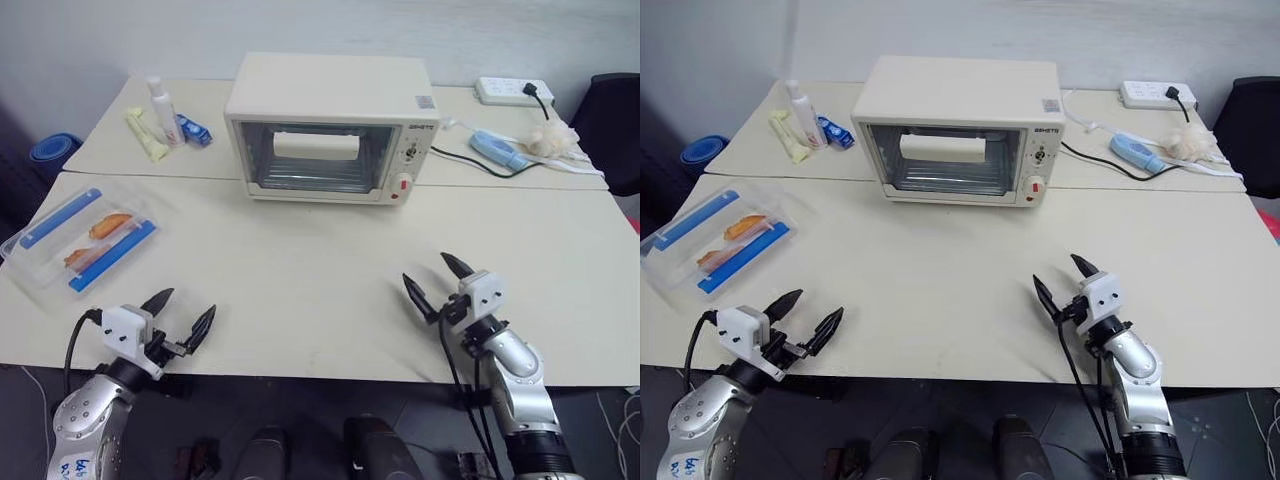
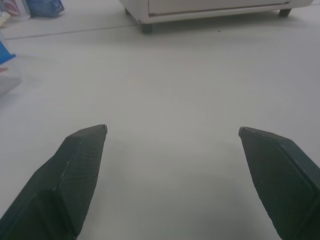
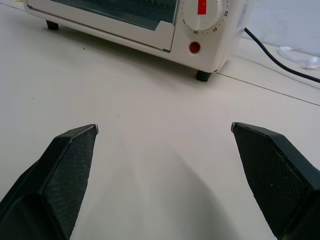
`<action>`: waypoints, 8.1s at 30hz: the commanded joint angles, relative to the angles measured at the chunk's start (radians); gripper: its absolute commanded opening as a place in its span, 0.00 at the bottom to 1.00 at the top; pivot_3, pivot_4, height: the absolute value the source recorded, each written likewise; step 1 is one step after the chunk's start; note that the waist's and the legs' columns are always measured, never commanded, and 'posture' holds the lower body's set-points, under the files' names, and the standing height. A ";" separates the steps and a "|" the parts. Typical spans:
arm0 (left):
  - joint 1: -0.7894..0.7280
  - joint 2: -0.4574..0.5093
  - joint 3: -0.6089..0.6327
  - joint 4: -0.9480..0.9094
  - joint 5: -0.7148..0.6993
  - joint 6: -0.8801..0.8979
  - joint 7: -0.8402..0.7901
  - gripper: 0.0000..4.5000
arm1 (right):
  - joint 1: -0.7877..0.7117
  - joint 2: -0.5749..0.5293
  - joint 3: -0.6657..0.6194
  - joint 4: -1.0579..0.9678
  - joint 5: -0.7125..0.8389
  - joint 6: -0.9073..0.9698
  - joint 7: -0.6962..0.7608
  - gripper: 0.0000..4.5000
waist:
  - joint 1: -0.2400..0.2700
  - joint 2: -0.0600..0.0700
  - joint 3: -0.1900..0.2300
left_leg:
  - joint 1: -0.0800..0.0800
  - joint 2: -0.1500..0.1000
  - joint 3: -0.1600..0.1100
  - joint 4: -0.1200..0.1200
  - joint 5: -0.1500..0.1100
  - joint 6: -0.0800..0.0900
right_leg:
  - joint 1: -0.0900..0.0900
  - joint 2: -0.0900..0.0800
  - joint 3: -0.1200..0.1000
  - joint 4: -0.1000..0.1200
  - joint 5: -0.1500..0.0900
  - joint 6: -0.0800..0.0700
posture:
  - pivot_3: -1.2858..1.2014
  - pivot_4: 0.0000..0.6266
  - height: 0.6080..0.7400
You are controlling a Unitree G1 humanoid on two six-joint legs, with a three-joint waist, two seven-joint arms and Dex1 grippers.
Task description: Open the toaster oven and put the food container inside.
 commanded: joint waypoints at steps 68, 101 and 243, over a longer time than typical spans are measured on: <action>-1.064 0.251 -0.222 0.807 -0.073 0.222 -0.550 0.00 | -0.238 -0.132 0.160 -0.209 0.079 0.253 0.377 1.00 | -0.008 0.003 0.002 | -0.010 -0.001 -0.001 0.003 0.002 -0.006 | -0.009 0.000 -0.002 0.005 0.000 0.000 | 0.52 0.24 1.00; 0.068 0.118 0.760 -0.184 -0.651 0.597 0.033 0.99 | -0.318 -0.086 0.141 -0.245 0.306 0.216 0.525 1.00 | 0.000 0.002 0.002 | -0.002 0.002 -0.001 0.005 -0.001 0.000 | -0.001 0.000 -0.001 0.002 0.000 0.000 | 0.52 0.24 1.00; -1.149 -0.013 -0.201 0.889 0.089 0.158 0.008 0.00 | -0.938 0.073 0.208 0.707 -0.134 0.080 0.038 0.00 | -0.008 -0.001 0.000 | -0.007 0.000 -0.001 0.009 0.002 -0.009 | -0.009 -0.002 -0.012 0.009 -0.001 -0.002 | 0.52 0.24 1.00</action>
